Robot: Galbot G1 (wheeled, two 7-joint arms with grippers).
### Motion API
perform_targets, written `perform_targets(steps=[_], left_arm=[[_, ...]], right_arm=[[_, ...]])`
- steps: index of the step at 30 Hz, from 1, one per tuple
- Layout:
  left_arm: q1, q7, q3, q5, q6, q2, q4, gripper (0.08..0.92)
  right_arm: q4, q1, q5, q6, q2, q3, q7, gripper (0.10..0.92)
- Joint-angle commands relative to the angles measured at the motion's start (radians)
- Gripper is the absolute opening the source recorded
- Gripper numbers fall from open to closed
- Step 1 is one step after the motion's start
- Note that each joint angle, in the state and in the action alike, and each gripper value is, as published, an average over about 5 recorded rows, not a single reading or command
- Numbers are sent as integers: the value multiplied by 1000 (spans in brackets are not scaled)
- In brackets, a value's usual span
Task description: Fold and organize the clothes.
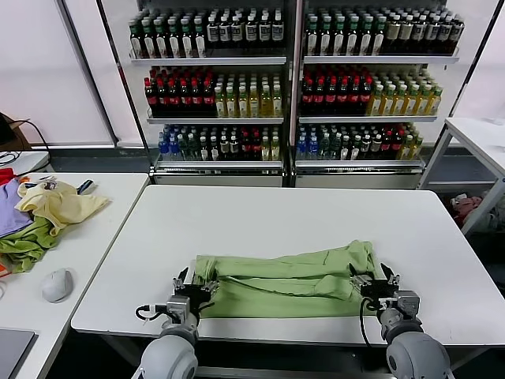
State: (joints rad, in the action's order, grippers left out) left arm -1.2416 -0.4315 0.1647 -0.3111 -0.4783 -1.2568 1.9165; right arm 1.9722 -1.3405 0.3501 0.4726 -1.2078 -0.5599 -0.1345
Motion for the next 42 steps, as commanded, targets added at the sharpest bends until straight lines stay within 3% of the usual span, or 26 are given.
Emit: perform_targets(steps=[1,10,20,26,30,37,42], left_arm=[[-4,-44,-13,19,-21,-43,-41,647],[9,-43,39,-86,-30,-20,-56,387],[34,-11,222,-235,-25,114,-18,134],[40,5,340,-323,-16,223,35,116],[30,12,387,-481,-5,236,124,116],[11,29,326,-825,23,138,333,116],[42,40,191,-916,44,56,363,116]], right_arm=[[5,-7,-6,-1,1,-1,-1,823],[8,-5,-5,-7,-2,-4,2,823],[16,11,3,-13,8,-9,3,823],[20,19,5,-15,10,-7,4,823],[22,20,4,-17,10,-6,5,823],[29,19,1,-18,9,-3,5,823],[30,15,-7,-18,4,-1,6,823]])
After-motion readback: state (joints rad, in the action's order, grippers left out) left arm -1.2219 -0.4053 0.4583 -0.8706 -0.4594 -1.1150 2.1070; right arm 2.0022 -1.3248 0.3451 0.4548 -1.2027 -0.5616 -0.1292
